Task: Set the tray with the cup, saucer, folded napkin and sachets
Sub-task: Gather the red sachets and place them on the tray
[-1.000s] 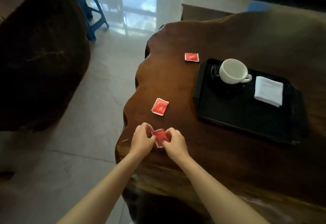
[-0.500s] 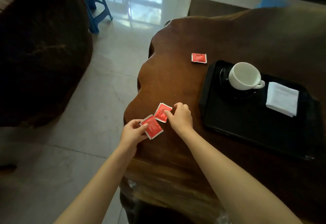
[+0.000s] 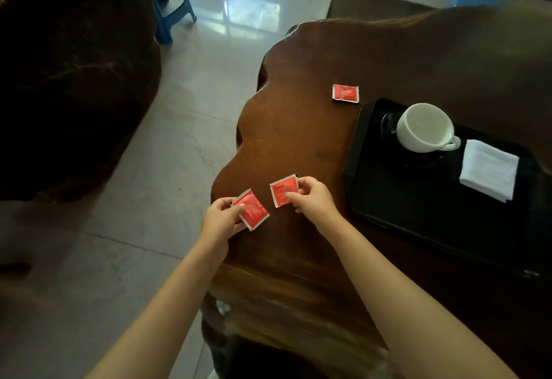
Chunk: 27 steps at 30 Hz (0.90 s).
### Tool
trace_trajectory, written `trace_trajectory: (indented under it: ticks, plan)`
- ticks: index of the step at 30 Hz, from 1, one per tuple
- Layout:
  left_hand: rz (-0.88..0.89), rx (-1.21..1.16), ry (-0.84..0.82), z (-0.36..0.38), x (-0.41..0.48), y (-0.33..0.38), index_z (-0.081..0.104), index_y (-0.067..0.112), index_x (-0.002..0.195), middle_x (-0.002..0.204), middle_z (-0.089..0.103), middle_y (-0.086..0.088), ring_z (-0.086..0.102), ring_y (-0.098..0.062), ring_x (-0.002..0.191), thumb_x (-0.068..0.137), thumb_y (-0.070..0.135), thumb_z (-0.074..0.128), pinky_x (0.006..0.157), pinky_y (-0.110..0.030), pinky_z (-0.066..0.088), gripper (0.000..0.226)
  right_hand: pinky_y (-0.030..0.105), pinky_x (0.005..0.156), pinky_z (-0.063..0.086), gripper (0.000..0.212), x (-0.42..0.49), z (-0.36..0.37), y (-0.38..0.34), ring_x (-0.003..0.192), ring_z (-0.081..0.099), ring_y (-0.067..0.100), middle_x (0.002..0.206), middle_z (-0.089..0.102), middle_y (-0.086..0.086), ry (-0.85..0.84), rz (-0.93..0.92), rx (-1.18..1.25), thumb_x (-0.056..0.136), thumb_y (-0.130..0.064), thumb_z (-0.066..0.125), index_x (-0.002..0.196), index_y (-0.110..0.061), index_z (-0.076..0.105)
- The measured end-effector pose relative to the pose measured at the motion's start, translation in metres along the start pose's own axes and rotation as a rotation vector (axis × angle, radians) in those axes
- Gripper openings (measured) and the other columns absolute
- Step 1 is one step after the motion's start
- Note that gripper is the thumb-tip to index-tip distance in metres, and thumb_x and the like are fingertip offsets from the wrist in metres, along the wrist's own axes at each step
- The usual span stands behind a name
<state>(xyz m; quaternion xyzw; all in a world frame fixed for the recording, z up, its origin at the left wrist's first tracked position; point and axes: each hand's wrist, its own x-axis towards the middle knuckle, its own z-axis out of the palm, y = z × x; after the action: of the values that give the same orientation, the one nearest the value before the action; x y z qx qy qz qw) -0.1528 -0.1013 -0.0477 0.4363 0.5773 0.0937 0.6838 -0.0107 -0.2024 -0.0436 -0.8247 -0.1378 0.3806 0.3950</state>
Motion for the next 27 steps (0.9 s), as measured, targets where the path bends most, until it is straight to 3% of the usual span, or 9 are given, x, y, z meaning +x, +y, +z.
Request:
trace_trajectory:
  ticks: [5,9,11,14,18,22,25,27]
  plan:
    - [0.012,-0.024,-0.123,0.008,-0.012,0.003,0.058,0.019,0.092,0.092,0.068,-0.005,0.067,-0.013,0.084,0.092,0.022,0.055,0.06,-0.024,0.053,0.004,0.015,0.06,0.05,0.007,-0.028,-0.03,-0.006,0.079,0.063,0.008,0.091,0.065,-0.003,-0.186,-0.041,0.221,0.089,-0.03,0.06,0.096,-0.029,0.058]
    - [0.031,-0.033,-0.247,0.017,-0.021,0.006,0.058,0.012,0.108,0.097,0.069,-0.007,0.068,-0.018,0.09,0.093,0.023,0.052,0.07,-0.029,0.055,0.02,0.01,0.056,0.048,0.028,-0.039,-0.046,-0.019,0.085,0.062,0.004,0.097,0.059,-0.013,-0.295,-0.156,-0.021,0.092,-0.032,0.053,0.12,-0.028,0.051]
    - [0.037,-0.037,-0.32,0.023,-0.026,0.007,0.057,0.009,0.113,0.101,0.068,-0.01,0.068,-0.021,0.094,0.093,0.024,0.052,0.077,-0.032,0.056,0.025,0.011,0.06,0.05,0.037,-0.04,-0.049,-0.025,0.093,0.059,0.005,0.11,0.056,-0.01,-0.315,-0.227,-0.174,0.092,-0.029,0.054,0.128,-0.026,0.046]
    - [0.052,-0.032,-0.408,0.03,-0.031,0.008,0.058,0.012,0.114,0.104,0.068,-0.01,0.068,-0.021,0.096,0.091,0.028,0.054,0.074,-0.027,0.056,0.028,0.019,0.07,0.052,0.041,-0.04,-0.051,-0.03,0.107,0.058,0.016,0.123,0.056,0.004,-0.244,-0.281,-0.408,0.087,-0.029,0.062,0.122,-0.021,0.044]
    - [0.074,-0.017,-0.418,0.043,-0.029,0.011,0.056,0.011,0.118,0.109,0.067,-0.008,0.068,-0.021,0.097,0.082,0.026,0.066,0.075,-0.027,0.056,0.04,0.023,0.068,0.054,0.038,-0.035,-0.049,-0.032,0.095,0.062,0.017,0.111,0.061,0.005,-0.104,-0.347,-0.542,0.082,-0.034,0.068,0.107,-0.021,0.042]
    - [0.075,-0.096,-0.354,0.056,-0.013,0.019,0.057,0.008,0.118,0.106,0.067,-0.009,0.068,-0.02,0.095,0.084,0.018,0.064,0.072,-0.027,0.057,0.036,0.02,0.061,0.047,0.035,-0.006,-0.062,-0.041,0.082,0.057,0.009,0.103,0.061,0.001,-0.147,-0.312,-0.514,0.082,-0.042,0.065,0.104,-0.019,0.049]
    - [0.208,0.012,-0.266,0.064,0.009,0.029,0.055,0.012,0.121,0.111,0.066,-0.006,0.065,-0.019,0.102,0.085,0.019,0.064,0.082,-0.031,0.055,0.037,0.037,0.082,0.05,0.04,0.044,-0.088,-0.056,0.098,0.058,0.023,0.111,0.062,0.009,0.043,-0.287,-0.591,0.089,-0.04,0.055,0.114,-0.009,0.055]
    - [0.272,0.072,-0.274,0.069,0.02,0.035,0.056,0.018,0.116,0.109,0.065,0.0,0.064,-0.015,0.102,0.085,0.021,0.063,0.078,-0.025,0.055,0.032,0.042,0.093,0.045,0.039,0.082,-0.102,-0.066,0.11,0.054,0.031,0.119,0.059,0.016,0.169,-0.28,-0.694,0.092,-0.033,0.052,0.12,-0.005,0.053]
